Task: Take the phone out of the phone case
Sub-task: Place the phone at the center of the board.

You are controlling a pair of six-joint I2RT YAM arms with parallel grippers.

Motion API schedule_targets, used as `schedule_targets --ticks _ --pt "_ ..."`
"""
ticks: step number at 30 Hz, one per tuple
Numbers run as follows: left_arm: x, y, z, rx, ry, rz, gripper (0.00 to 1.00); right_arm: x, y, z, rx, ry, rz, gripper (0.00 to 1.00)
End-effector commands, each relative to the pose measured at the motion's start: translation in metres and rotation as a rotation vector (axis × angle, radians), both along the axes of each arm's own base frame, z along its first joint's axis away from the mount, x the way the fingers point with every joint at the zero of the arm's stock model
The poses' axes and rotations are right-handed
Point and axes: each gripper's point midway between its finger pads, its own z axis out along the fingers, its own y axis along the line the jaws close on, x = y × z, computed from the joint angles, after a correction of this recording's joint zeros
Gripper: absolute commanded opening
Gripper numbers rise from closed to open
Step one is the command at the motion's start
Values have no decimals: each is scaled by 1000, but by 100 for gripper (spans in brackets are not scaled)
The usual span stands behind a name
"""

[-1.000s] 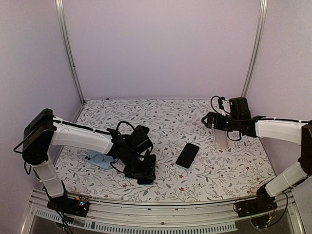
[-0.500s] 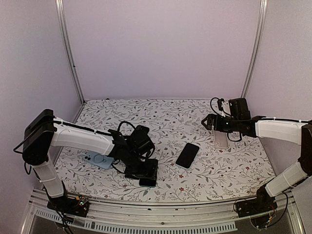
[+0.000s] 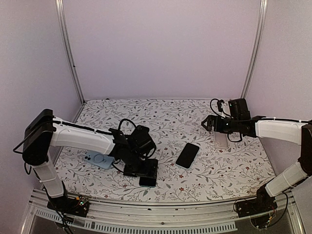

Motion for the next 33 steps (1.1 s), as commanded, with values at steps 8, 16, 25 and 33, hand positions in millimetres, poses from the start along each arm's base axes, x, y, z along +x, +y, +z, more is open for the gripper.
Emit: schedule_targets --ticks 8,16,25,33 --pt "44 -10 64 -37 -220 -64 99 -14 13 -6 -2 68 -2 99" --pt "68 -13 106 -187 -334 -101 99 -45 35 -36 11 187 -6 99" --pt "98 -2 151 -337 -455 -121 99 -75 51 -73 20 335 -56 99" --pt "103 -6 180 -438 -540 -133 99 -83 69 -96 49 421 -60 99"
